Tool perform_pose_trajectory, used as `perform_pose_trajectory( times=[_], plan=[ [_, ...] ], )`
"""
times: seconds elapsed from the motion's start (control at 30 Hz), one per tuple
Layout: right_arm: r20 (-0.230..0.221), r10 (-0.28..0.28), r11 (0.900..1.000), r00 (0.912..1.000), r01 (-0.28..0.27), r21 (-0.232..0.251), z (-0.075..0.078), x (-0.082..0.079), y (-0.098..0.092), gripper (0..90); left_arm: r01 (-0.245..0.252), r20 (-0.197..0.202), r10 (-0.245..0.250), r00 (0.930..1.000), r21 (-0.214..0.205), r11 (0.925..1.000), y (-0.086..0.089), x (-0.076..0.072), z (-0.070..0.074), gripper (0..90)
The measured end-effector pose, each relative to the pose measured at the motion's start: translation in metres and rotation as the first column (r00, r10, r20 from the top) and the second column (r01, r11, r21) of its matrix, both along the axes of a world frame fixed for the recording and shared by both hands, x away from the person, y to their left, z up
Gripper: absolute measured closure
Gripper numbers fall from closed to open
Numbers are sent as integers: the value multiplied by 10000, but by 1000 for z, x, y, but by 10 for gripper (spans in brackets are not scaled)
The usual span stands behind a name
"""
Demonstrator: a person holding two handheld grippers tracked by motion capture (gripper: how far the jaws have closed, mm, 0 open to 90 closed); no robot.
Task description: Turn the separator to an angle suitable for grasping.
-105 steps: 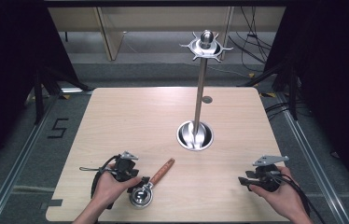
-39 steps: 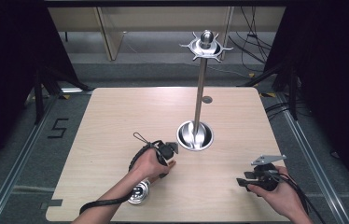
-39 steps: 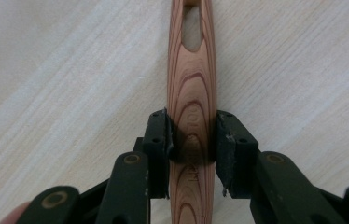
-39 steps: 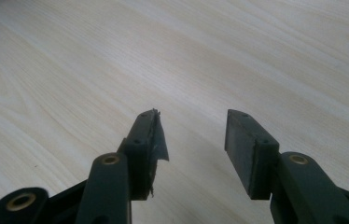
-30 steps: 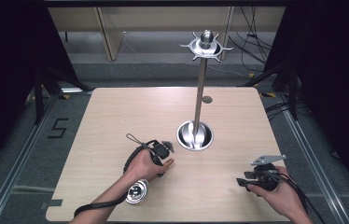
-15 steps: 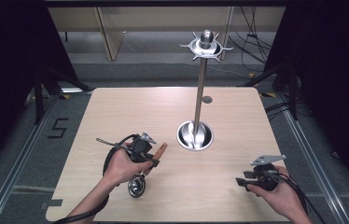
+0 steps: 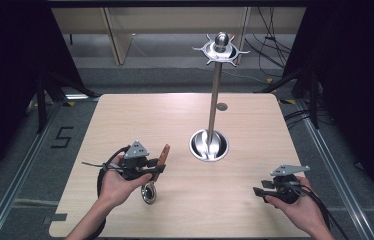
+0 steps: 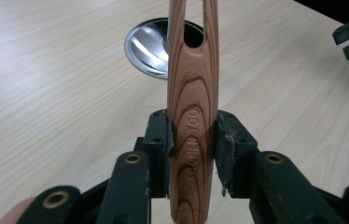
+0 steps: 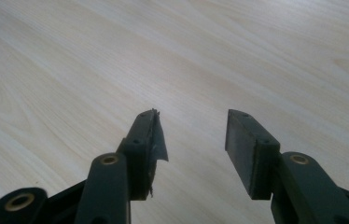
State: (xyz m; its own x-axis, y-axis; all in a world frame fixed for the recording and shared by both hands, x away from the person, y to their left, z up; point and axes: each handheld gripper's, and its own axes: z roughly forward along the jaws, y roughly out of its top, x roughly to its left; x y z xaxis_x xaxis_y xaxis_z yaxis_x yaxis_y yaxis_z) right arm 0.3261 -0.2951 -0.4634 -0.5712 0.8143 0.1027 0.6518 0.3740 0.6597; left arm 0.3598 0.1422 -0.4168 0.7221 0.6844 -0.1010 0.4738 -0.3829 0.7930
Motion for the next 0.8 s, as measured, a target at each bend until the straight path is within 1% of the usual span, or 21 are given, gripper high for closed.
perform_pose_trajectory(
  times=[0.03, 0.07, 0.1, 0.13, 0.17, 0.2, 0.23, 0.27, 0.3, 0.33, 0.37, 0.5, 0.53, 0.57, 0.6, 0.63, 0.67, 0.7, 0.73, 0.77, 0.8],
  plan=[
    [-40, -34, 10000, 10000, 34, 9, 1, -1, 0, 549, 0, 0, 0, 10000, 0, 10000, 0, 0, 0, 674],
    [-243, -13, 9997, 9997, 7, -248, 4, -2, -2, 549, -113, 119, 115, 9999, -182, 9998, 0, 0, 0, 674],
    [-243, -13, 9997, 9997, 7, -248, 4, -2, -2, 549, -113, 119, 115, 9999, -182, 9998, 0, 0, 0, 674],
    [-222, 33, 9997, 9997, -39, -235, 6, -2, -2, 549, -74, 345, 81, 9994, -223, 9997, 1, 0, 2, 675],
    [-310, -52, 10000, 9995, 50, -78, 7, -2, -2, 547, -176, 469, 199, 9987, -488, 9987, 0, -1, 2, 674],
    [-415, -225, 9997, 9989, 229, 95, 7, -4, 0, 546, -195, 563, 225, 9982, -531, 9984, 0, -1, 4, 674],
    [-347, -147, 9998, 9993, 152, 149, 7, -3, -1, 544, -195, 563, 225, 9982, -531, 9984, 0, -1, 4, 674],
    [-283, -192, 9997, 9994, 195, 110, 7, -3, -1, 542, -266, 849, 322, 9959, -664, 9974, 0, -2, 7, 674],
    [-283, -192, 9997, 9994, 195, 110, 7, -3, -1, 542, -266, 849, 322, 9959, -664, 9974, 0, -2, 7, 674],
    [-181, -227, 9997, 9996, 228, 52, 7, -4, -1, 539, -357, 951, 427, 9945, -742, 9966, -1, -2, 9, 674],
    [-181, -227, 9997, 9996, 228, 52, 7, -4, -1, 539, -396, 1084, 482, 9929, -807, 9960, -1, -3, 10, 674],
    [-79, -152, 9999, 9999, 152, 11, 7, -3, -2, 535, -536, 1393, 709, 9877, -1242, 9908, -1, -3, 17, 674],
    [98, -41, 10000, 9999, 41, -71, 6, -3, -3, 533, -563, 1513, 770, 9855, -1367, 9890, -2, -3, 21, 674],
    [98, -41, 10000, 9999, 41, -71, 6, -3, -3, 533, -563, 1513, 770, 9855, -1367, 9890, -2, -3, 21, 674],
    [140, -52, 10000, 9999, 52, -13, 6, -2, -3, 532, -609, 1625, 857, 9830, -1518, 9865, -2, -3, 23, 674],
    [18, -161, 9999, 9999, 161, 52, 7, -3, -3, 531, -634, 1746, 916, 9804, -1605, 9850, -3, -3, 26, 674],
    [194, -71, 10000, 9998, 72, -25, 6, -2, -4, 530, -602, 1774, 905, 9800, -1693, 9837, -3, -3, 28, 674],
    [181, -71, 10000, 9998, 71, -42, 7, -2, -4, 529, -585, 1770, 898, 9801, -1748, 9829, -4, -2, 30, 674],
    [-17, -197, 9998, 9998, 198, 82, 8, -3, -4, 527, -556, 1853, 894, 9786, -1800, 9821, -4, -2, 31, 674],
    [-89, -198, 9997, 9998, 199, 147, 8, -3, -4, 522, -612, 1864, 951, 9779, -1800, 9818, -4, -2, 32, 674],
    [149, -148, 9999, 9998, 147, 65, 7, -2, -5, 519, -612, 1864, 951, 9779, -1800, 9818, -4, -2, 32, 674]
  ],
)
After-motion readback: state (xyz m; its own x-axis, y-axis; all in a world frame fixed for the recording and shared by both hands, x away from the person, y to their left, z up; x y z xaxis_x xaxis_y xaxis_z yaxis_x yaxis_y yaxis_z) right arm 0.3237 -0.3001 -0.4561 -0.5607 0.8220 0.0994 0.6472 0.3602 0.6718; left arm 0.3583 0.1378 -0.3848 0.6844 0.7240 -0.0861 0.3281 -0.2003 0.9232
